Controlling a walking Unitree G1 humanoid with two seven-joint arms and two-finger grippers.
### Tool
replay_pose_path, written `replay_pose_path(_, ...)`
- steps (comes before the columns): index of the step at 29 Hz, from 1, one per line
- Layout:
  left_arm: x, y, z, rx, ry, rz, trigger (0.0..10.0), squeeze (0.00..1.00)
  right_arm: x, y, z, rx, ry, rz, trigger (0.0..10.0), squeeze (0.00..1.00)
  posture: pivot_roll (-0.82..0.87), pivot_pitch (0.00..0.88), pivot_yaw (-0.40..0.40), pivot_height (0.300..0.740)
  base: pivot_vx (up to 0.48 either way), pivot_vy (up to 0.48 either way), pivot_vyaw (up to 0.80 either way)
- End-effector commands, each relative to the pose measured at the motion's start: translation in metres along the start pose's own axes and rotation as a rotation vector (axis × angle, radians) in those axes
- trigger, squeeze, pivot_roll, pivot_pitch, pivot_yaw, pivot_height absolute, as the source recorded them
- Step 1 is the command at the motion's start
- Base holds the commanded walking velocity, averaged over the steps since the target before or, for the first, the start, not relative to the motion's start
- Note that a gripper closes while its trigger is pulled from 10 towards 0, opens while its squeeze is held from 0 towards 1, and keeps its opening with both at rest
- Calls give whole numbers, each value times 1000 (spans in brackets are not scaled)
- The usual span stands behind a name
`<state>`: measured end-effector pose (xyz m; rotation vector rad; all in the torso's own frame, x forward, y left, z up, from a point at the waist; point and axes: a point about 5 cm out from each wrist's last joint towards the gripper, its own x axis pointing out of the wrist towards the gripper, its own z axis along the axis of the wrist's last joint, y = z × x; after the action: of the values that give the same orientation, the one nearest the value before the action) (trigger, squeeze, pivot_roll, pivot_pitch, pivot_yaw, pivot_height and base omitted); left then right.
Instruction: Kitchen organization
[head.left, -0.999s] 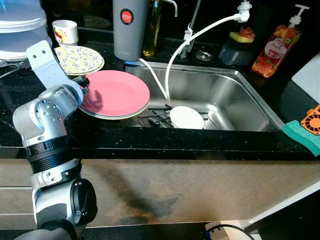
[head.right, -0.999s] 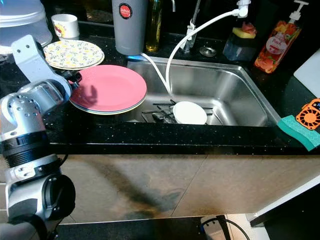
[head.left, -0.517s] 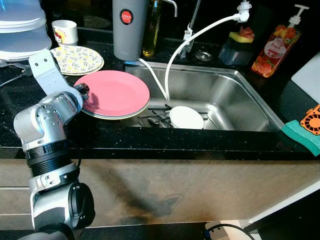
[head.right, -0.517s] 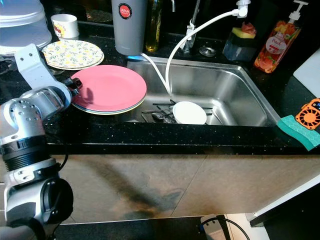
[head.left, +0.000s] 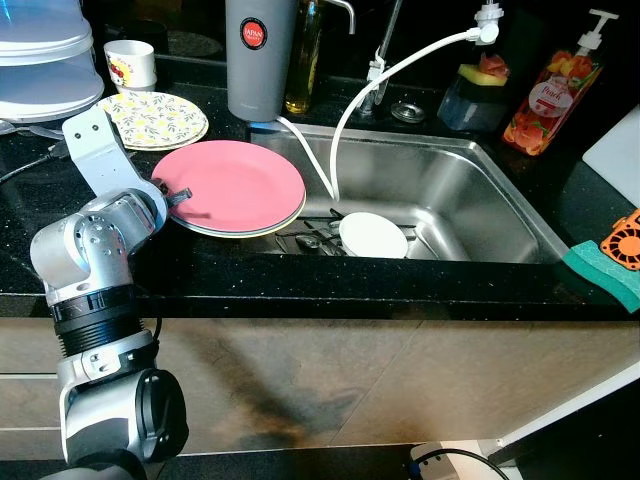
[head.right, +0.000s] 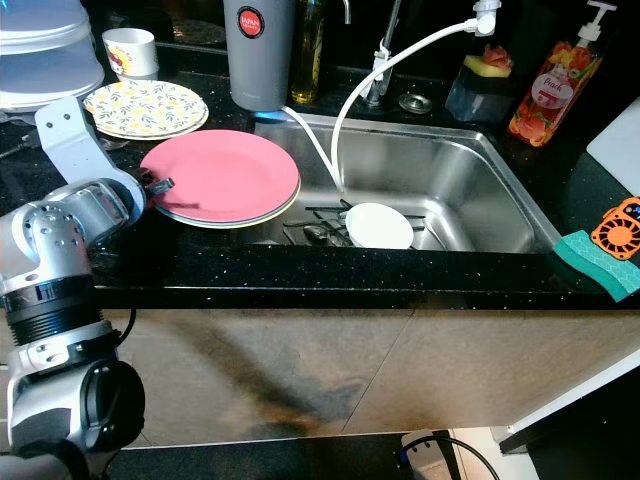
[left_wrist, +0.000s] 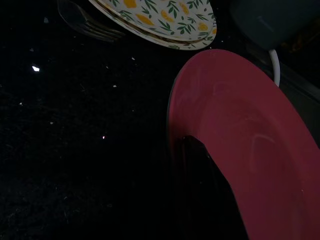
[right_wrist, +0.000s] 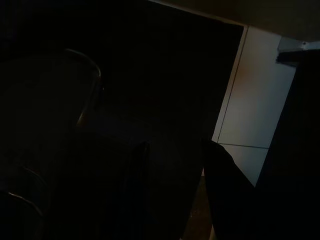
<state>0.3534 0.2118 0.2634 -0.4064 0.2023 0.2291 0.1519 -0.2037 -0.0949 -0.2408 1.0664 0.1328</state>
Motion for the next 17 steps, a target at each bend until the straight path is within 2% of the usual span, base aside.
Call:
replay_pose_path(1, 2, 5, -4, 38, 15, 50, 0, 0, -2, -4, -8, -10, 23, -10, 10000, 0, 165, 38, -133, 740, 0, 0, 0)
replay_pose_path(3, 2, 5, -4, 38, 15, 50, 0, 0, -2, -4, -8, -10, 23, -10, 10000, 0, 165, 38, -133, 740, 0, 0, 0)
replay_pose_path(5, -1, 14, 10, 92, -88, 153, 0, 0, -2, -4, -7, -10, 23, -9, 10000, 0, 165, 38, -133, 740, 0, 0, 0)
replay_pose_path(6, -4, 22, 21, 140, -168, 241, 0, 0, -2, -4, -8, -11, 24, -9, 10000, 0, 165, 38, -133, 740, 0, 0, 0)
replay_pose_path(7, -4, 22, 21, 140, -168, 241, 0, 0, -2, -4, -8, -11, 24, -9, 10000, 0, 165, 38, -133, 740, 0, 0, 0)
replay_pose_path(8, -7, 29, 30, 177, -234, 323, 4706, 0, -2, -4, -8, -11, 25, -8, 10000, 0, 165, 38, -133, 740, 0, 0, 0)
replay_pose_path(9, -7, 29, 30, 177, -234, 323, 4706, 0, -2, -4, -8, -11, 25, -8, 10000, 0, 165, 38, -133, 740, 0, 0, 0)
replay_pose_path(10, -9, 34, 35, 193, -272, 374, 10000, 0, -2, -3, -8, -11, 25, -8, 10000, 0, 165, 38, -133, 740, 0, 0, 0)
replay_pose_path(11, -9, 34, 35, 193, -272, 374, 10000, 0, -2, -3, -8, -11, 25, -8, 10000, 0, 165, 38, -133, 740, 0, 0, 0)
replay_pose_path(13, -13, 48, 42, 161, -320, 468, 10000, 0, -2, -3, -8, -10, 25, -7, 10000, 0, 166, 42, -132, 740, 0, 0, 0)
replay_pose_path(16, -14, 52, 43, 149, -330, 489, 10000, 0, -2, -3, -8, -10, 25, -7, 10000, 0, 166, 42, -132, 740, 0, 0, 0)
replay_pose_path(17, -12, 52, 40, 127, -301, 463, 10000, 0, -2, -3, -8, -10, 25, -6, 10000, 0, 166, 42, -132, 740, 0, 0, 0)
